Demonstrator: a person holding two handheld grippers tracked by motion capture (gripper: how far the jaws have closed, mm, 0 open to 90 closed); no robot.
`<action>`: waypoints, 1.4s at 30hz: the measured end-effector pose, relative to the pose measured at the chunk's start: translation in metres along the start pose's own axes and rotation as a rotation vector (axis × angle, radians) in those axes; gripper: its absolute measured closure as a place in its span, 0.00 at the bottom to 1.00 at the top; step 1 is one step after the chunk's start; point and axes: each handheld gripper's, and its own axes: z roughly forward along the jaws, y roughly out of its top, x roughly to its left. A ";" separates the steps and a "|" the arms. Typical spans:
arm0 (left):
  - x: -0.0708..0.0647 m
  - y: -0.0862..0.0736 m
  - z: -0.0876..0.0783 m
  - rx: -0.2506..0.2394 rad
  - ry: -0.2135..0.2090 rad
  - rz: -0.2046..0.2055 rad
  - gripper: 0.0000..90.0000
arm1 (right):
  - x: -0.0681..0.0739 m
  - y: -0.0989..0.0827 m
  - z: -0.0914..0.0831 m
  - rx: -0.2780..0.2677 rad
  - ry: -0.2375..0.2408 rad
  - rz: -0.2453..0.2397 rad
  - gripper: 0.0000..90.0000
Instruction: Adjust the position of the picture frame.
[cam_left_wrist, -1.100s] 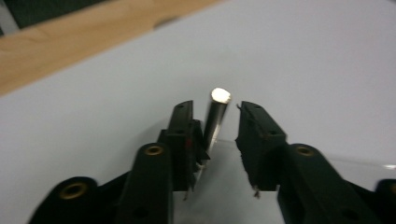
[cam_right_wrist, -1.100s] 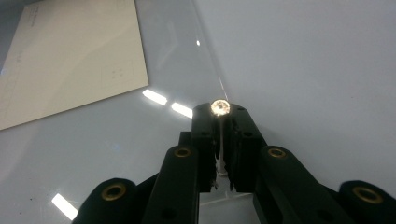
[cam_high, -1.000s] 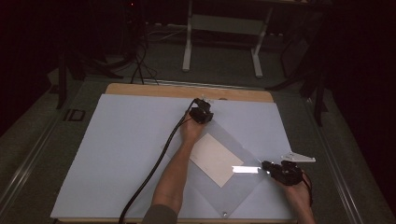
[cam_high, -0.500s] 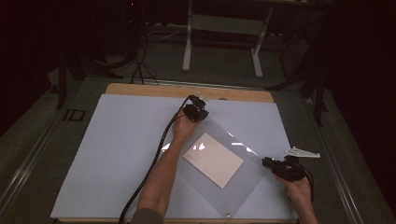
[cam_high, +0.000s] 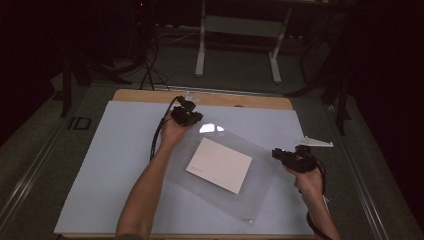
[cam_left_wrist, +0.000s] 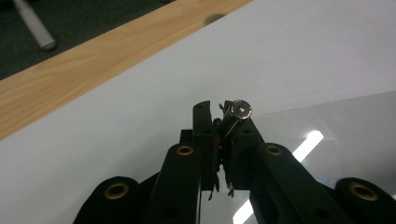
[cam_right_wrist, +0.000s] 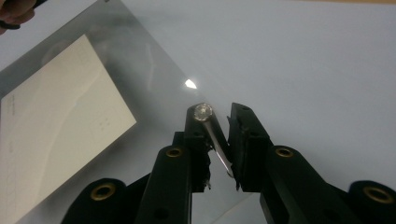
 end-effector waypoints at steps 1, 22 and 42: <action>0.004 -0.003 -0.004 0.003 0.003 -0.005 0.94 | 0.003 0.006 0.007 0.004 0.010 -0.004 0.87; 0.048 -0.105 -0.086 0.049 0.070 -0.146 0.93 | 0.035 0.069 0.124 0.169 0.104 -0.072 0.90; 0.042 -0.121 -0.062 0.044 0.082 -0.191 0.92 | 0.034 0.043 0.136 0.204 0.014 -0.096 0.92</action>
